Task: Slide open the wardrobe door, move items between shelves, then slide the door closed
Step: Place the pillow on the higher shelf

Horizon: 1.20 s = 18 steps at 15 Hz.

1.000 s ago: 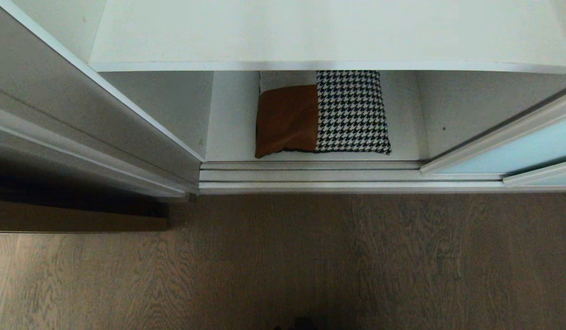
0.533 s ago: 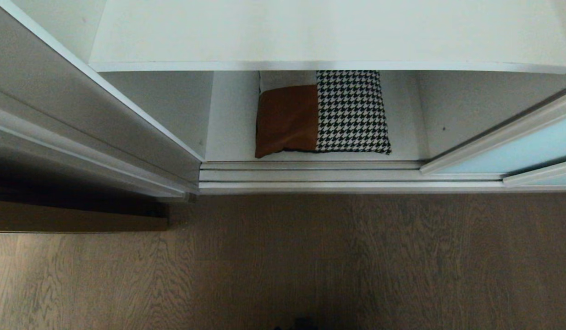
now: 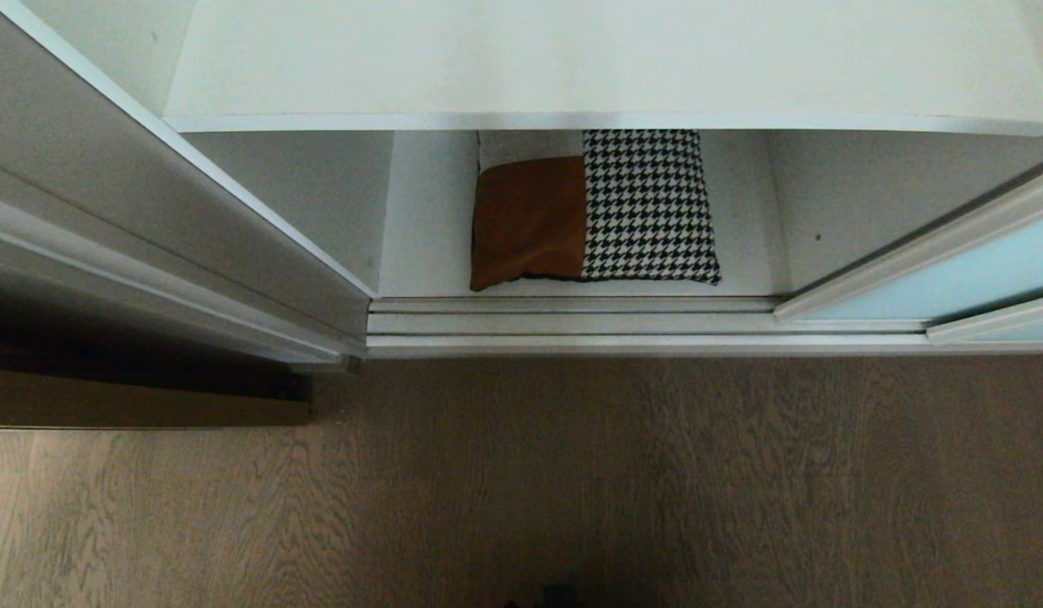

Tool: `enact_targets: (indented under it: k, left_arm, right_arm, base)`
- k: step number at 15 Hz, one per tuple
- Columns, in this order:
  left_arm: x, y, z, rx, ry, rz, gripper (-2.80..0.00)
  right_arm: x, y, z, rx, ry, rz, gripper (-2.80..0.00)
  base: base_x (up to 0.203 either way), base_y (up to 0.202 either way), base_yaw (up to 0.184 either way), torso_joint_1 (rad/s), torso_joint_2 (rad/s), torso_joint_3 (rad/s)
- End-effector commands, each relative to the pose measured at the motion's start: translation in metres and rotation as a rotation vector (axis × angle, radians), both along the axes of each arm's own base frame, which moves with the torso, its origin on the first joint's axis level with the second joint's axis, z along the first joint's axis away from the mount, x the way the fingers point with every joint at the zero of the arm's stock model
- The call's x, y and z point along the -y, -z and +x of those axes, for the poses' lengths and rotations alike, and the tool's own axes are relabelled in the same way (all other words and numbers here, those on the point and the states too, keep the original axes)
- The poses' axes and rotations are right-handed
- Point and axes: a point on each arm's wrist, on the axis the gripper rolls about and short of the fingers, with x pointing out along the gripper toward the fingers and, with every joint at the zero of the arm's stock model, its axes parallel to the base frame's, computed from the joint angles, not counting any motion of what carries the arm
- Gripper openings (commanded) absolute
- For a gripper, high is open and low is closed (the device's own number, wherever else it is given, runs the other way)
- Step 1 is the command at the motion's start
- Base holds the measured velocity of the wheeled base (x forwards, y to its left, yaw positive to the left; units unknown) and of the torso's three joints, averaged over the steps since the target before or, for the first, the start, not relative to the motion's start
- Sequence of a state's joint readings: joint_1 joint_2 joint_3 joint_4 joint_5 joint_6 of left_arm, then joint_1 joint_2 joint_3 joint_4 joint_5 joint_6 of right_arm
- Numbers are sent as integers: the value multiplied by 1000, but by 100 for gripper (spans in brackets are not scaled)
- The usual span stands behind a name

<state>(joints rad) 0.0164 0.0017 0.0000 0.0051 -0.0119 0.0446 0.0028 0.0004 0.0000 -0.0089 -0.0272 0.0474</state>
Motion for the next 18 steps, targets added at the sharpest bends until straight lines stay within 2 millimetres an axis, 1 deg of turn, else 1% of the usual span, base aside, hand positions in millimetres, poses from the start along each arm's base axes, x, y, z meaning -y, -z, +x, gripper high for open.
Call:
enact_targets:
  k: [1, 14, 18]
  left_arm:
    - [0, 0, 0, -5, -3, -1, -280]
    - [0, 0, 0, -2, -13, -33, -280]
    - [0, 0, 0, -3, -13, -31, -280]
  right_arm:
    - [0, 0, 0, 2, 0, -1, -280]
    - [0, 0, 0, 2, 0, 0, -280]
    - [0, 0, 0, 1, 0, 0, -280]
  base:
    - [0, 0, 0, 0, 0, 0]
    - [0, 0, 0, 0, 0, 0]
    - [166, 0, 1, 4, 1, 3]
